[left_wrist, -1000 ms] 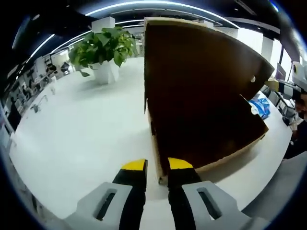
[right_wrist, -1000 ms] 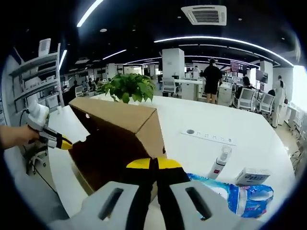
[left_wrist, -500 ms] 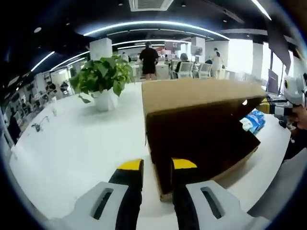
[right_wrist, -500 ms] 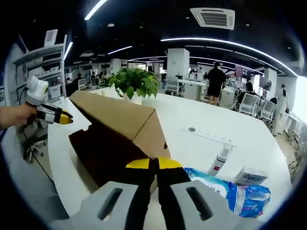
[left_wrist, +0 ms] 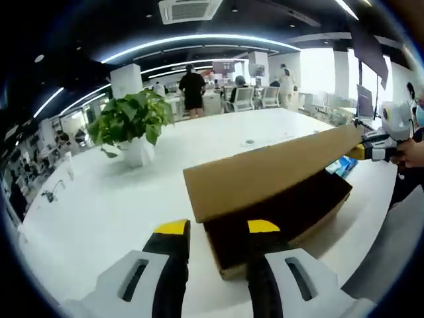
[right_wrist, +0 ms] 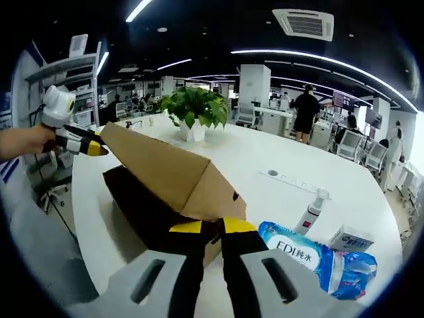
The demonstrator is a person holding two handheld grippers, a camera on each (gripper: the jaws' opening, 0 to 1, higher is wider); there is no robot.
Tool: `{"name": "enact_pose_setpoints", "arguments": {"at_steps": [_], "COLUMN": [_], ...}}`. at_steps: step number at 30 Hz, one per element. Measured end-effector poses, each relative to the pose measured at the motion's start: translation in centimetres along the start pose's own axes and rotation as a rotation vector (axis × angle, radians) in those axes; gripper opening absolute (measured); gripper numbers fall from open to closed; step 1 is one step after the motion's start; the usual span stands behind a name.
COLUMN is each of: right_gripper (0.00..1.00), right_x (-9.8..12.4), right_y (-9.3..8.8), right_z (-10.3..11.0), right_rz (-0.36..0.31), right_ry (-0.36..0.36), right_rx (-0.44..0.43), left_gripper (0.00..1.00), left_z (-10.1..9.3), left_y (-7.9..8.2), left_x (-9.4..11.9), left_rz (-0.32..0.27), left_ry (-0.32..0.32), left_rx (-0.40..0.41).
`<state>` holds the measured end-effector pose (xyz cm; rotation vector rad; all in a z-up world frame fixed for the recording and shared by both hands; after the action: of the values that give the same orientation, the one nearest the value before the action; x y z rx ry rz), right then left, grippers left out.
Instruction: Operate the shoe box by opening the lid, removing the specified soft item, and placing it in the target area until the item is outside and the box remains undamaged.
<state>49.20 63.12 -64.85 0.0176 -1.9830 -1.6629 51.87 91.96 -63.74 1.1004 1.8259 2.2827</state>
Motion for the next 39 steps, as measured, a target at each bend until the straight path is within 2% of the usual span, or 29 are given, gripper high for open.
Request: {"name": "enact_pose_setpoints", "arguments": {"at_steps": [10, 20, 27, 39], "right_gripper": [0.15, 0.22, 0.29, 0.33], "right_x": [0.2, 0.5, 0.7, 0.8], "right_y": [-1.1, -1.9, -2.8, -3.8], "right_z": [1.0, 2.0, 3.1, 3.7], "right_rz": [0.014, 0.025, 0.04, 0.067], "right_ry": [0.041, 0.093, 0.137, 0.17], "right_rx": [0.014, 0.046, 0.061, 0.052], "left_gripper": [0.32, 0.36, 0.4, 0.43], "left_z": [-0.5, -1.6, -1.7, -2.4], "left_y": [-1.3, -2.5, -2.7, -4.0], "left_x": [0.4, 0.4, 0.5, 0.2], "left_rz": [0.027, 0.063, 0.058, 0.101], "left_ry": [-0.018, -0.065, -0.084, -0.111], "left_rx": [-0.034, -0.062, -0.05, -0.042]}}
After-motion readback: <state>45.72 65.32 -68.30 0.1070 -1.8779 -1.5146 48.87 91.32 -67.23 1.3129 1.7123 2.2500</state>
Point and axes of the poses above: the point that each gripper's makers call its tool centre point, and the gripper's own axes: x roughly backward along the fingers, z roughly to its left, y roughly out of its top, the point moved 2 cm from there along x, roughly backward along the fingers, and after that the axes turned 4 degrees about -y, right-handed, at the moved point
